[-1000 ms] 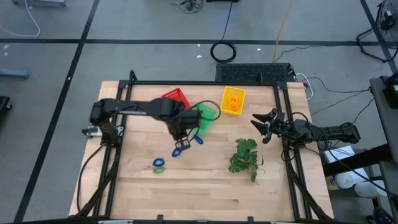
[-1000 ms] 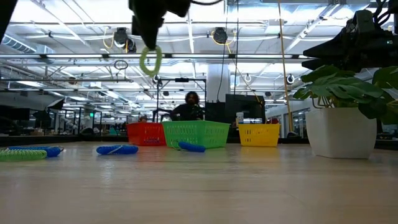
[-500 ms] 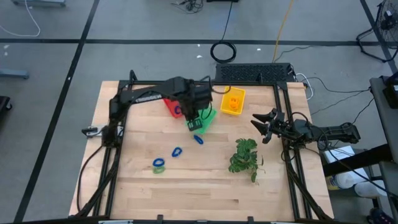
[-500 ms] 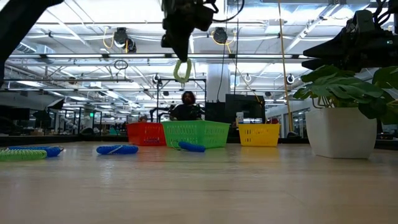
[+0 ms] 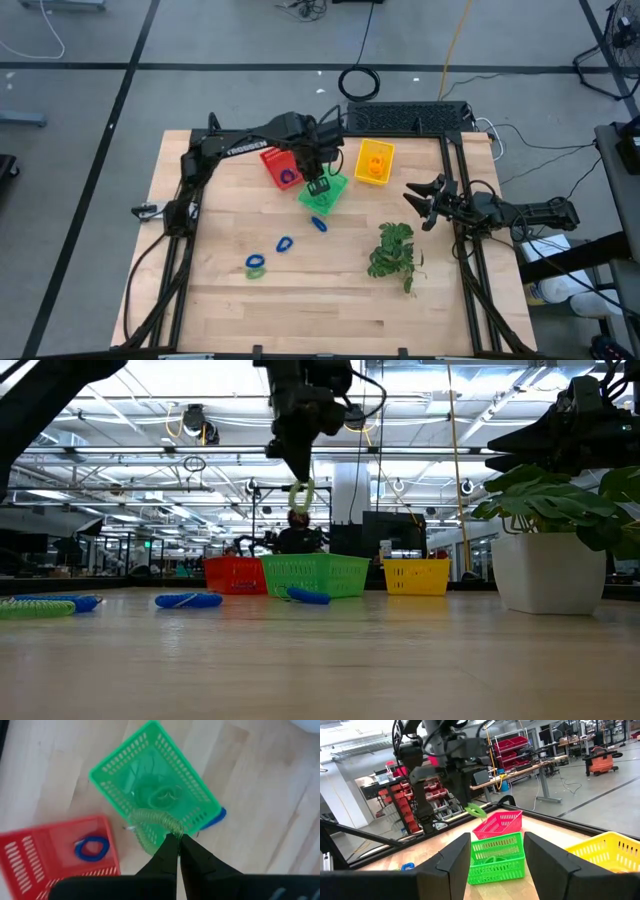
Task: Sort spring keychains
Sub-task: Put the green spring keychain into the green bin
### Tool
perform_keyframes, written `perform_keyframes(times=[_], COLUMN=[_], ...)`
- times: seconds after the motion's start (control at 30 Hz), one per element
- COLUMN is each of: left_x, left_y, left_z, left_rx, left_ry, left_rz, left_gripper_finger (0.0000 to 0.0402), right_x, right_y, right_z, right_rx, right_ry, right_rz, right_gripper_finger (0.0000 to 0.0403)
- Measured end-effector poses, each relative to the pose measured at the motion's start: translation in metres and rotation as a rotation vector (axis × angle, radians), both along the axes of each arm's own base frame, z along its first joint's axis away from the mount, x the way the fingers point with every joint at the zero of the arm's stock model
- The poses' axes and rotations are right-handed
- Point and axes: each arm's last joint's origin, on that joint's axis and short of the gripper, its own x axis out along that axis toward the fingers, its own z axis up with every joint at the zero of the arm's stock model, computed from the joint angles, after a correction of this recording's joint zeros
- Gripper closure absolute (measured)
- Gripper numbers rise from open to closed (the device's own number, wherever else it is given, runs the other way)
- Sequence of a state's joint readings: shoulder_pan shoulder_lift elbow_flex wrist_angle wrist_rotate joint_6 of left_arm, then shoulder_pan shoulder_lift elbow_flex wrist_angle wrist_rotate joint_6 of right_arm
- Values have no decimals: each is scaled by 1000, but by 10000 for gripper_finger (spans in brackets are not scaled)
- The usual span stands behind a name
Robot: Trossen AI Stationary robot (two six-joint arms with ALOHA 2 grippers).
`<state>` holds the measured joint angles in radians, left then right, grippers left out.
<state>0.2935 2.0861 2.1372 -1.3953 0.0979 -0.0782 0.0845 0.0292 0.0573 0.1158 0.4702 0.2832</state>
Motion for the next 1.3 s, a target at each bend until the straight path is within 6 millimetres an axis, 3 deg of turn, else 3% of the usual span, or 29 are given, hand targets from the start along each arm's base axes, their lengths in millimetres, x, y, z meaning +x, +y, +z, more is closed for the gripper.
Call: perform_keyframes(times=[0.53, 1.03, 1.2, 1.3], left_x=[38, 55, 58, 60], left_y=[14, 22, 21, 20], left_z=[-69, -128, -134, -134], left_rx=[-2, 11, 12, 17], left_ry=[59, 164, 159, 145], left_rz=[-14, -14, -14, -16], left_gripper_finger=[398, 398, 396, 375], right_x=[0, 0, 0, 0], right_y=[0, 0, 0, 0], right_z=[0, 0, 0, 0], right_rx=[0, 0, 0, 0], right_ry=[1, 1, 1, 1], right_rz=[1, 0, 0, 0], right_gripper_finger=[232, 232, 232, 232])
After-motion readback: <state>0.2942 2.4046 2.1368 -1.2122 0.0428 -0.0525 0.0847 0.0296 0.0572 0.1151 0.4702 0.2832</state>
